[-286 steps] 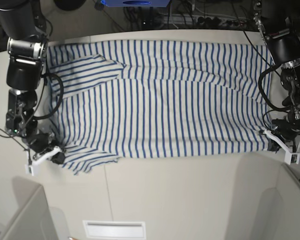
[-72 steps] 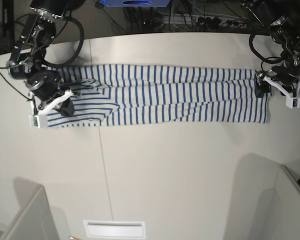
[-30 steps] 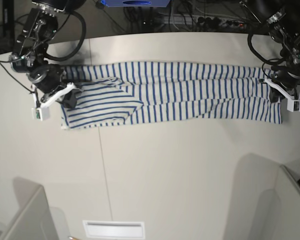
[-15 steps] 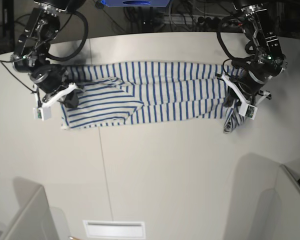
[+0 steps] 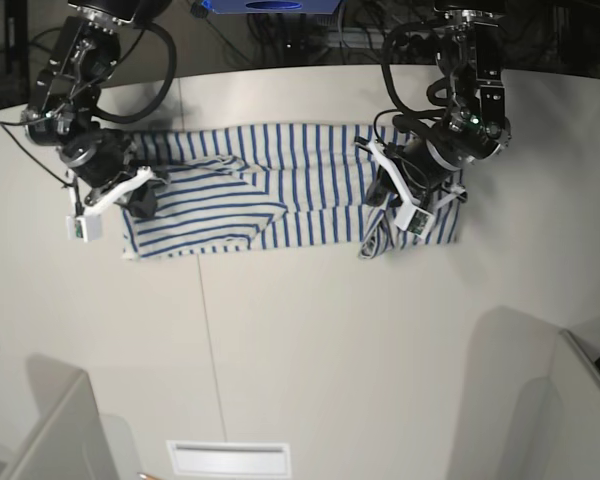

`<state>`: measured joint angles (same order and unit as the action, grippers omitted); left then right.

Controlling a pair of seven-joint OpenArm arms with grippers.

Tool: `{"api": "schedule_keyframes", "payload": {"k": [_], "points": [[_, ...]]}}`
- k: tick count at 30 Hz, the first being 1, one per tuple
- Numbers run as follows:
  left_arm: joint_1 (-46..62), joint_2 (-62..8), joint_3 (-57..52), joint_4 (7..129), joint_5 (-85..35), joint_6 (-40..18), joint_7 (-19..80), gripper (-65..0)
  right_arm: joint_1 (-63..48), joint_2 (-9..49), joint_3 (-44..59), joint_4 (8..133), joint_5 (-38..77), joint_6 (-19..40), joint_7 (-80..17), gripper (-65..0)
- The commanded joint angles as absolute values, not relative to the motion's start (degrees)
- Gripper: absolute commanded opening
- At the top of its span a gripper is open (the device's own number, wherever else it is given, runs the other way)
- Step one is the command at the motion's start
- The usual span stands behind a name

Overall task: Fold the T-shirt properly
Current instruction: 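Grasp the strip's end with the left gripper and fold it toward the right gripper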

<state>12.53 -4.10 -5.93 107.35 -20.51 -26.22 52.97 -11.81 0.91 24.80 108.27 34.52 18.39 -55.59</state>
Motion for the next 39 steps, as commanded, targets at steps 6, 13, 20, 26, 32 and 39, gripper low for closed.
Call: {"api": "schedule_keyframes", "payload": {"k": [6,13,20,26,32,39], "points": [[11.6,-4.1,-0.8,108.4,-21.5,-24.9,51.6,-65.0,-11.1,1.3,25.0,109.1,35.6,18.6,-54.5,-65.0],[11.5,-2.9,-0.5,108.5,-21.4,-24.9,51.9,-65.0,-11.0,1.3,25.0,109.0,35.6,18.6,-54.5,-65.0],[10.2,-1.5,0.7,108.2,-21.7,-24.9,52.1,-65.0,-10.5,0.0,26.2,109.0,35.6,18.6,-54.5,-65.0],[10.2,-1.5,3.7,107.9,-21.4,-24.9,52.1,-65.0,-10.5,0.0,26.2,109.0,35.6,18.6,-54.5,-65.0],[10.2,-1.5,3.4,107.9,-21.4,-24.9,52.0,-65.0,-10.5,-0.1,26.2,109.0,35.6,18.6,-54.5,-65.0],[10.2,-1.4,3.6,104.7,-21.8,-24.9,51.7,-65.0,-10.4,-0.2,26.2,109.0,35.6,18.6,-54.5,-65.0]]}}
